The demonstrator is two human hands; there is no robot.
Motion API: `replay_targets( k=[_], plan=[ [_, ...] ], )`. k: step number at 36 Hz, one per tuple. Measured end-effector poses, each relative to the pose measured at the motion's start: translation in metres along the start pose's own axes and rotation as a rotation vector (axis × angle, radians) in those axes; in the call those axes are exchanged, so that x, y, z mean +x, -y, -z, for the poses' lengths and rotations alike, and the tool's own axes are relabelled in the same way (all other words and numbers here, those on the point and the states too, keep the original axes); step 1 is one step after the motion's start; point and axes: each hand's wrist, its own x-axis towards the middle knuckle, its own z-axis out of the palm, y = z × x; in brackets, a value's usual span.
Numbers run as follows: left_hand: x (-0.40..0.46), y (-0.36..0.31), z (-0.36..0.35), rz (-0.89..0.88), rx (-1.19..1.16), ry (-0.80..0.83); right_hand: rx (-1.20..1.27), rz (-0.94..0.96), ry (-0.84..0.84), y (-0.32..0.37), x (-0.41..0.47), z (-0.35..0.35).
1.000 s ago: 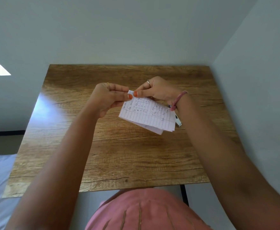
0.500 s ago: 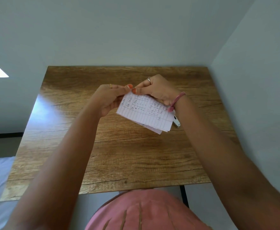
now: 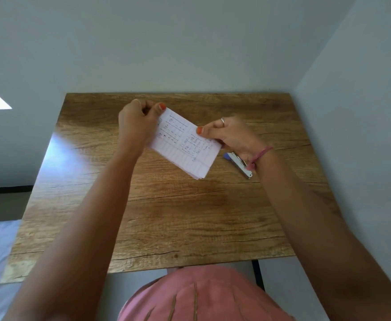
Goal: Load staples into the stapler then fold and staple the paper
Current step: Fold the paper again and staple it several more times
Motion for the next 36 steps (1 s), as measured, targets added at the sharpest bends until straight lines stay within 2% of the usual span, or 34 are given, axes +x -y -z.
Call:
replay_targets(
  k=[7, 13, 20, 25, 27, 29, 32, 34, 36],
  plan=[
    [0.008, 0.007, 0.002, -0.169, 0.151, -0.037, 0.154, -0.041, 0.061, -0.022, -0.017, 0.008],
    [0.012, 0.011, 0.008, -0.178, 0.133, -0.026, -0.017, -0.14, 0.208, -0.03, -0.027, 0.034],
    [0.005, -0.003, 0.002, -0.24, 0.131, 0.204, -0.046, 0.0, -0.013, -0.008, -0.018, 0.022],
    [-0.004, -0.009, -0.012, -0.233, 0.066, 0.352, 0.083, -0.037, 0.156, 0.005, -0.013, 0.001],
    [-0.005, -0.008, -0.013, -0.23, 0.043, 0.379, 0.167, -0.046, 0.156, 0.004, -0.012, -0.002],
    [-0.005, -0.006, -0.013, -0.199, 0.005, 0.373, 0.24, -0.054, 0.12, 0.002, -0.009, -0.004],
    [-0.008, 0.0, -0.009, 0.02, -0.271, 0.319, 0.351, -0.07, 0.052, -0.003, -0.006, -0.005],
    [-0.014, 0.006, -0.006, 0.156, -0.431, 0.392, 0.426, -0.074, -0.005, -0.006, -0.005, -0.006],
    [-0.023, 0.013, -0.005, 0.249, -0.475, 0.52, 0.479, -0.071, -0.064, -0.008, -0.005, -0.007]
  ],
)
